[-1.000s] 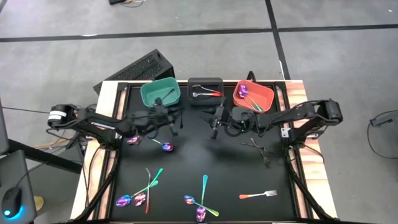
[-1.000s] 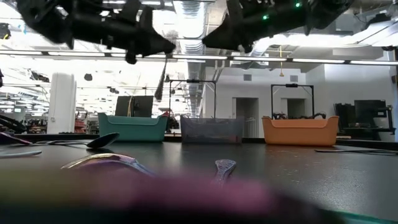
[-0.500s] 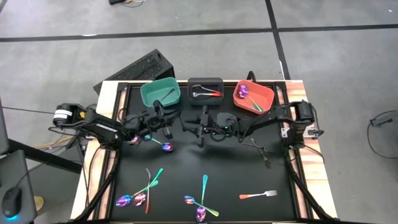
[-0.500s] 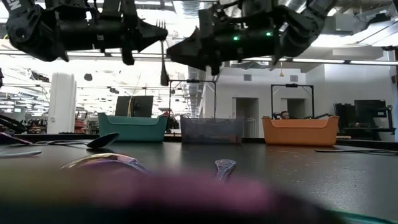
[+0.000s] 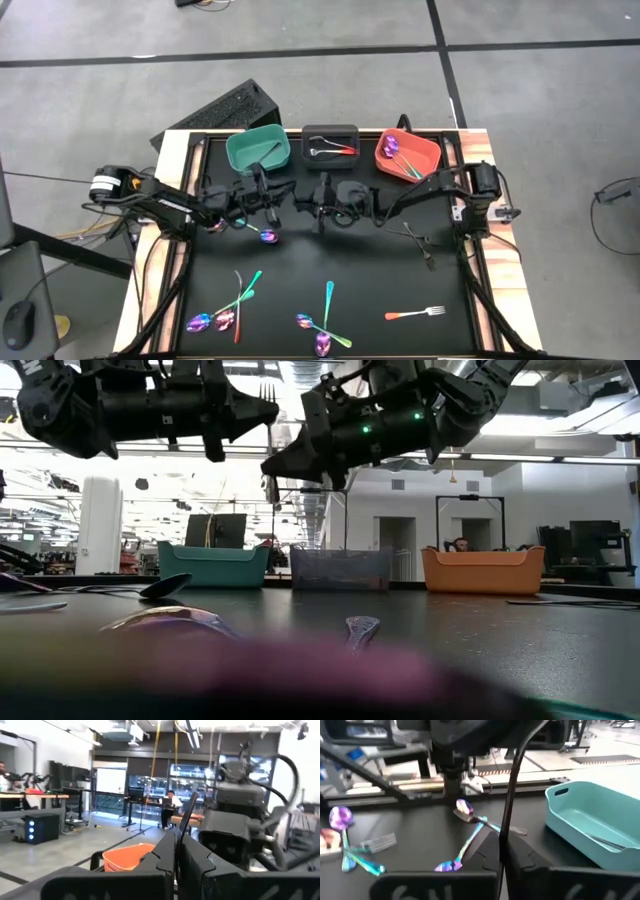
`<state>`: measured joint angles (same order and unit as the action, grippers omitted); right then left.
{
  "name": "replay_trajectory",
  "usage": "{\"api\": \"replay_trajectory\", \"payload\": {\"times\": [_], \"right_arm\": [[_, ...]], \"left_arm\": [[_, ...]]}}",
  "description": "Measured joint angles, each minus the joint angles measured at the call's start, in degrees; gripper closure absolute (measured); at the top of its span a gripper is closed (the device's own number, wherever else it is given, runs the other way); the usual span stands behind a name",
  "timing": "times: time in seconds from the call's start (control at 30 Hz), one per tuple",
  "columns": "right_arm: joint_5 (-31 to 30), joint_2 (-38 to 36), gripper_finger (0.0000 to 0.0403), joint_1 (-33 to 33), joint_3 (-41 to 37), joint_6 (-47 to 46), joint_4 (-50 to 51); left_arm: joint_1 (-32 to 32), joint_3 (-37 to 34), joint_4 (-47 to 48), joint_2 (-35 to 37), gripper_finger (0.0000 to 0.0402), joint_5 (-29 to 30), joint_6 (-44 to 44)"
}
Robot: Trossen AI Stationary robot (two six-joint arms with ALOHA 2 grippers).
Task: Sort silverware by color (type)
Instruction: Put the black fork into the green bin
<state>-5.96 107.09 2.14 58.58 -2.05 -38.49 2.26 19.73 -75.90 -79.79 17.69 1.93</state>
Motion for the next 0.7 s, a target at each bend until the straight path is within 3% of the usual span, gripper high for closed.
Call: {"api": "replay_trajectory", "payload": {"times": [0.13, 0.33, 0.5, 0.7], "right_arm": [[0.07, -0.44, 0.0390, 0.38, 0.01, 0.42, 2.41], [0.32, -7.19, 0.0396, 1.78, 0.08, 1.01, 20.86], [1.62, -13.19, 0.0397, 2.61, -0.01, -2.05, 36.33], [4.31, -15.42, 0.0397, 3.34, -0.06, -6.63, 42.03]], "left_arm": [[0.00, 0.00, 1.36, -0.04, 0.0401, -1.46, -1.92], [0.03, 0.04, 7.28, 1.01, 0.0393, 0.67, -7.91], [0.22, 0.04, 9.40, 2.03, 0.0335, 4.88, -10.49], [0.22, 0.04, 9.32, 2.03, 0.0248, 7.61, -12.96]]}}
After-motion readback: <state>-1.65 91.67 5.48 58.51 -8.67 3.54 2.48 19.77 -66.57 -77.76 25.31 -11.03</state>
